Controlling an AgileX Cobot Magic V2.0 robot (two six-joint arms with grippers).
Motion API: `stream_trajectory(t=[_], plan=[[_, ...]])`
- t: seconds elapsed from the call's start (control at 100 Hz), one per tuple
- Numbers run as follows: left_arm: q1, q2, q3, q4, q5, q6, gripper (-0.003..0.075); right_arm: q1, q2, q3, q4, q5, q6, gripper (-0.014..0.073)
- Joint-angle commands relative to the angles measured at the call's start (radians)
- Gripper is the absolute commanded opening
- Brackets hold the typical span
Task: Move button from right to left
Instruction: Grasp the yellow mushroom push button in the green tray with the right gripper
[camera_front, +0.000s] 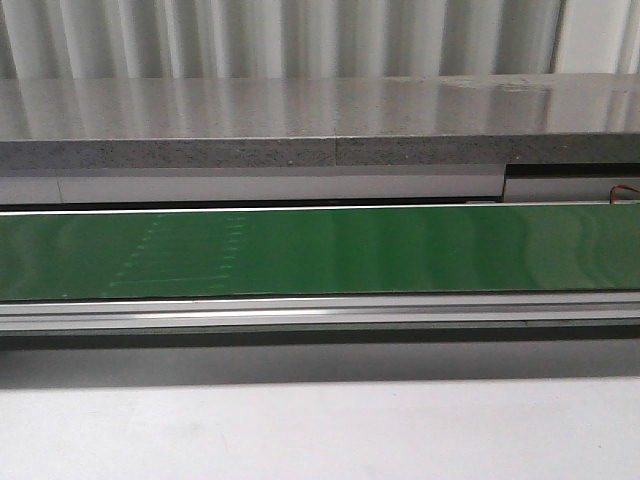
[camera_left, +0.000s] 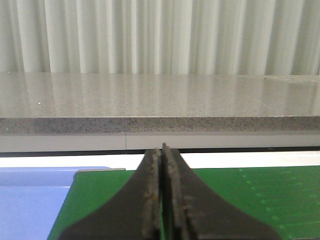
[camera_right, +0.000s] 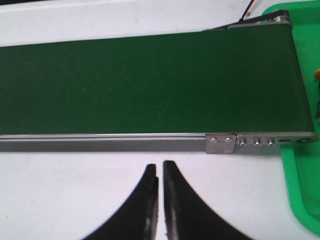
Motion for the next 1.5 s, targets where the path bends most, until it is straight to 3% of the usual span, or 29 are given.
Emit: stream_trajectory(t=[0.0,0.13,0.27,0.48,0.77,1.14,1.49], plan=[[-0.005,-0.034,0.023,-0.002,-0.072,-0.009,-0.0020,-0.002,0.005,-0.036,0.006,-0.034,-0.003,0.0231],[-0.005,-0.034,0.023,-0.002,-0.072,-0.009,-0.0020,-0.002,0.005,-0.036,0.005,-0.046,-0.003,0.0498],[-0.005,-0.034,0.023,-0.002,-0.072,-0.009,-0.0020,-0.002,0.005,-0.036,0.005,-0.054,-0.003,0.0635],[-0.005,-0.034,0.023,-0.002,-0.072,-0.009,-0.0020,-0.046,0.109,-0.123,-0.013,-0.014,0.006,0.0637],[-0.005,-0.034,0.023,-0.002,-0.072,-0.009,-0.0020,-0.280,0.406,-0.330,-0.064,0.041,-0.060,0.0637],[-0.005,-0.034,0.023,-0.002,-0.072,-0.009,-0.0020,-0.514,0.737,-0.394,-0.063,-0.162,-0.101,0.0637],[-0.005,-0.034,0.023,-0.002,-0.072,-0.009,-0.0020,-0.573,0.955,-0.473,-0.063,-0.214,-0.155,0.0637]])
